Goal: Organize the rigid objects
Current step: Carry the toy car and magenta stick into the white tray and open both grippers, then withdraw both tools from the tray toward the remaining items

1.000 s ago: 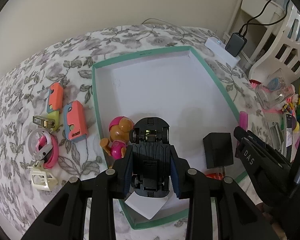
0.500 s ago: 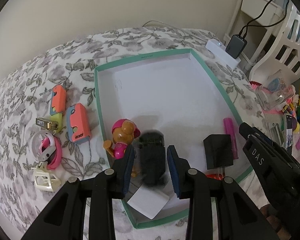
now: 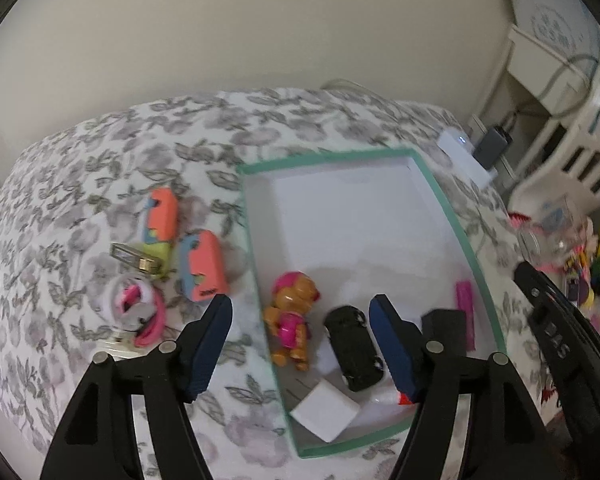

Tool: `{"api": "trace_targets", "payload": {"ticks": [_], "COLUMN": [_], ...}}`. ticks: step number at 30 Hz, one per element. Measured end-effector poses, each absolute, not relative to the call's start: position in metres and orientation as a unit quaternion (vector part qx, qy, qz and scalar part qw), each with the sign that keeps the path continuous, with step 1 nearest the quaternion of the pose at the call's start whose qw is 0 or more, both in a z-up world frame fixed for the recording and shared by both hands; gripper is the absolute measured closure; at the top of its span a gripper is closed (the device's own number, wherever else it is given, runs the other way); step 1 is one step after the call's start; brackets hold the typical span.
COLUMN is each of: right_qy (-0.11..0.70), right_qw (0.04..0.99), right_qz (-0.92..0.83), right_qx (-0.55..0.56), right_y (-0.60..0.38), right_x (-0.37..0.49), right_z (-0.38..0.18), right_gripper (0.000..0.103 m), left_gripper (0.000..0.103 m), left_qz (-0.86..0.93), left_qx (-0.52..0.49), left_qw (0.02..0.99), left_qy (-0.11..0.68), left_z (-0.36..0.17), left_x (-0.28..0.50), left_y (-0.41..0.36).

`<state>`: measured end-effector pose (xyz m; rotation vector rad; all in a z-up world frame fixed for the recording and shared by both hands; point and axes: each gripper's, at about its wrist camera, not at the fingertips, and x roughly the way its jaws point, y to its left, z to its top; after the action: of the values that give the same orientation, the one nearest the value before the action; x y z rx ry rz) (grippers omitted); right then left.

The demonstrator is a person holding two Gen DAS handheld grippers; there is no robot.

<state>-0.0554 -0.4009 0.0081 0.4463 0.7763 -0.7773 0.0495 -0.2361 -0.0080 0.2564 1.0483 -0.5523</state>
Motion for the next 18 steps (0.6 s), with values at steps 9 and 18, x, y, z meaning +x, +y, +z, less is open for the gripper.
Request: {"api": "trace_targets", "payload": {"ticks": [9,18], "right_qy": [0.378,0.399], "right_qw": [0.846,0.863], "right_qz": [-0.337,-0.266], "right_qx": [0.167,0.158], "right_y": [-0.372,-0.334], "right_x": [-0.033,-0.005], "right_z": [0.009,-0.003], "right_gripper": [0.044,0.027], "left_gripper": [0.018,0.006], "left_qz": [-0.174,-0.078], "left_qx": [0.102,0.065], "left_qw": [0.859,0.864], "left_qy": [0.471,0.493], "left_z": [0.008,0.001], "left_x": [0.082,0.126], "left_y": [-0.192,-0.130]}}
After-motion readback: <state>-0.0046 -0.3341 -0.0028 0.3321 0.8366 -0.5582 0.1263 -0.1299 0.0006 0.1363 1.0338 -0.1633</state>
